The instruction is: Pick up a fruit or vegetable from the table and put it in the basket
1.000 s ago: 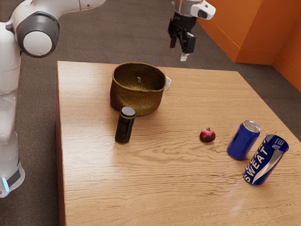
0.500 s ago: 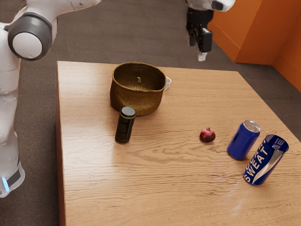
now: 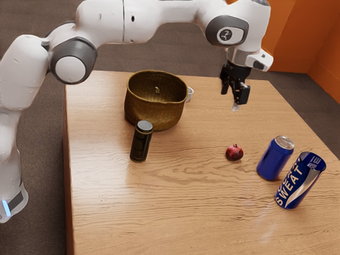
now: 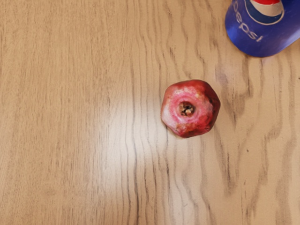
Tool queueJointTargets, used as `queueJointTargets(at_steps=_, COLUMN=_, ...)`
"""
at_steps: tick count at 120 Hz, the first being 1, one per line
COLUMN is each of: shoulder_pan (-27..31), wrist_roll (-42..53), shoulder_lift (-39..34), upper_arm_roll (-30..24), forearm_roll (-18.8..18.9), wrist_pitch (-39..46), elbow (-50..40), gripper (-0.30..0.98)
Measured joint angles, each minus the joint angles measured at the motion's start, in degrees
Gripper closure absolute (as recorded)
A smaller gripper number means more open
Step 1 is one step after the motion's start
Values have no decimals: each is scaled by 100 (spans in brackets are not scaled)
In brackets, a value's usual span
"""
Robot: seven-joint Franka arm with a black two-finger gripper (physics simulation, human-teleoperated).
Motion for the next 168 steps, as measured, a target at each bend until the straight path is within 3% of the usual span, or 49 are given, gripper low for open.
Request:
queueJointTargets(at_steps=58, shoulder_pan=-89, wrist_roll=-37, shoulder_lift=1128, upper_arm_roll=-42, forearm_roll=-27, wrist_pitch=959, elbow=12, gripper=0)
queueJointTargets(at_steps=154, shoulder_pan=-131, wrist_roll=-60, shoulder_lift=1687, upper_arm_roll=-37, forearm_roll=-81, wrist_pitch=1347, elbow=8, gripper=0)
queueJointTargets(at_steps=168, shoulder_pan=-139, wrist_roll=-66, shoulder_lift=1704, upper_arm_roll=-33, forearm_roll=-164, wrist_pitch=1387, elbow=8, gripper=19)
